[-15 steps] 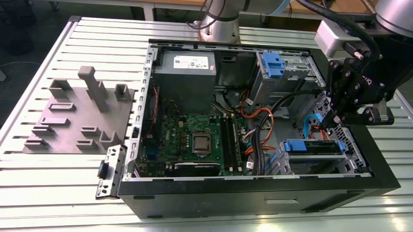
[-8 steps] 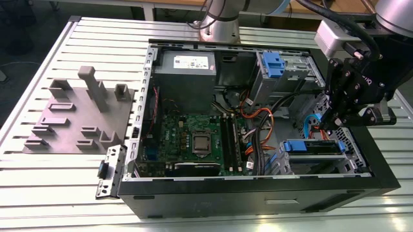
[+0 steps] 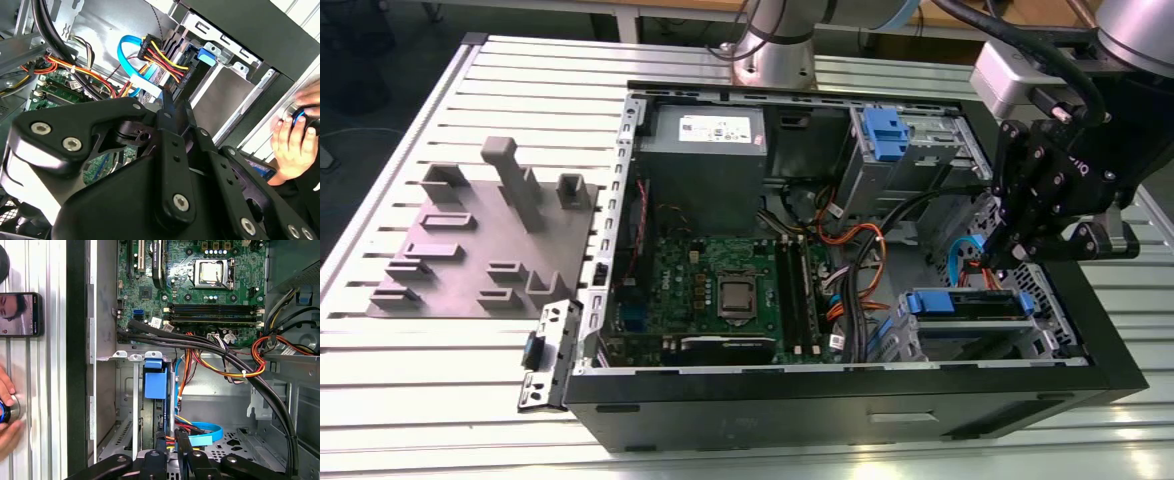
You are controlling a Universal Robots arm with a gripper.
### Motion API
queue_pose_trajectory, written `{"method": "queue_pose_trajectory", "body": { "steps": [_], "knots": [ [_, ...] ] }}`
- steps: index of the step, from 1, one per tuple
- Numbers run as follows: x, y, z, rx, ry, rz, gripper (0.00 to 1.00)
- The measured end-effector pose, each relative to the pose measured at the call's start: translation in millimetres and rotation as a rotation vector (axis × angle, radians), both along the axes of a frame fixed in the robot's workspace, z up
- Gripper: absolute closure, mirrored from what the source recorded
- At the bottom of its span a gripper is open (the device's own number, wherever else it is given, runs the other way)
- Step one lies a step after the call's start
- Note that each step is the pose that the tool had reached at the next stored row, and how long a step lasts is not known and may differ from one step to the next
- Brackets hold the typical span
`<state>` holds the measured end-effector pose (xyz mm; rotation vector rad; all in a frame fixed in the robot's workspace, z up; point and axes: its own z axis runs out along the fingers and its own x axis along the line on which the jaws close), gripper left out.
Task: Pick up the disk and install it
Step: 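Insert the second disk wire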
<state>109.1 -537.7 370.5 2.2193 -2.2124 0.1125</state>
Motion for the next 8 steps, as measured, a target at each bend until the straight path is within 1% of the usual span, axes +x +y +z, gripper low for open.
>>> {"method": "queue_pose_trajectory", "body": {
  "steps": [5, 8],
  "knots": [
    [0.1, 0.0, 0.0, 0.0002, 0.0004, 0.000, 0.76],
    [0.1, 0.8, -0.8, 0.0035, 0.0016, 0.000, 0.76]
  ]
}}
